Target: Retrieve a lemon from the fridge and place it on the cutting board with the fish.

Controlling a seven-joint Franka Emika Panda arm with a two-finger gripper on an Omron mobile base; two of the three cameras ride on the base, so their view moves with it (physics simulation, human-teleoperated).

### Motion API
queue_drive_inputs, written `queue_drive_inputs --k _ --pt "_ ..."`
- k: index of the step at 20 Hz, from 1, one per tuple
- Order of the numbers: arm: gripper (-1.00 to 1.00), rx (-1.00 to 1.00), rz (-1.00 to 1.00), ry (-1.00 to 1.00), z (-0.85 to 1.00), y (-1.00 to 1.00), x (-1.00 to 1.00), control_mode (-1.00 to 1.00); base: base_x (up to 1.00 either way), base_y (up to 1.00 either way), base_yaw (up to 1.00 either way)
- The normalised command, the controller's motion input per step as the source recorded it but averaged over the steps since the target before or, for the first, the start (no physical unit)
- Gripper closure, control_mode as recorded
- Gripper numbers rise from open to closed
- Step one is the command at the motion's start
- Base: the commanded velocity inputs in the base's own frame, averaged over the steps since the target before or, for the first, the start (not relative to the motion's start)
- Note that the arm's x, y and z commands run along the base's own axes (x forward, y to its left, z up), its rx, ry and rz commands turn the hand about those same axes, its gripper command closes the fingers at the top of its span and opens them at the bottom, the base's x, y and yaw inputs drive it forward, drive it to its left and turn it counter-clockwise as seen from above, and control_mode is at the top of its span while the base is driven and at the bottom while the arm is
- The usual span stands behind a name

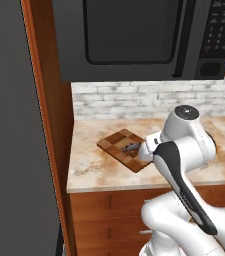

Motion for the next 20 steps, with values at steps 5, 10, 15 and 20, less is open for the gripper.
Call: queue_drive_inputs --k 5,10,15,20 --pt "1.0 0.0 0.0 0.05 -0.23 0.07 0.97 -1.0 0.0 0.0 0.0" --pt "1.0 -0.04 0.03 0.15 0.22 0.02 0.79 -1.0 0.0 0.0 0.0" --pt "1.0 -0.17 0.01 0.23 0.26 0.21 0.6 -1.0 0.0 0.0 0.0" --pt "1.0 -0.01 0.0 0.07 -0.11 0.05 0.62 -1.0 0.0 0.0 0.0"
